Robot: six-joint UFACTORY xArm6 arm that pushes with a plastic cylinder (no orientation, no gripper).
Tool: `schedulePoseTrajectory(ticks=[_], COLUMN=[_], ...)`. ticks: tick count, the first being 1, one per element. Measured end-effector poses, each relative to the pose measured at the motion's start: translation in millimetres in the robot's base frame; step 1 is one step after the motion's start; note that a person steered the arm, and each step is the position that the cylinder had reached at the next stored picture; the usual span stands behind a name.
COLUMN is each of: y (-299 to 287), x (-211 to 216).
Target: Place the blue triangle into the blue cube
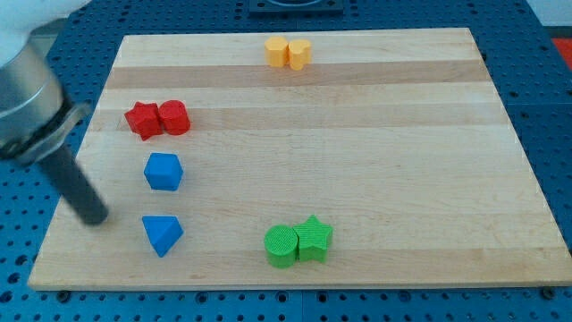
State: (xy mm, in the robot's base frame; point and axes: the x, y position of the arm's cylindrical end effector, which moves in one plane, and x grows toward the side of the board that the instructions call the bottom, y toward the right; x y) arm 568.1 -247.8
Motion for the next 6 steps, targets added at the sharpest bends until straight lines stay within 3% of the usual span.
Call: schedulePoseTrajectory(ticks=[1, 2, 3, 5, 6], y=[2, 7, 71, 82, 82], x=[49, 50, 50, 50, 26])
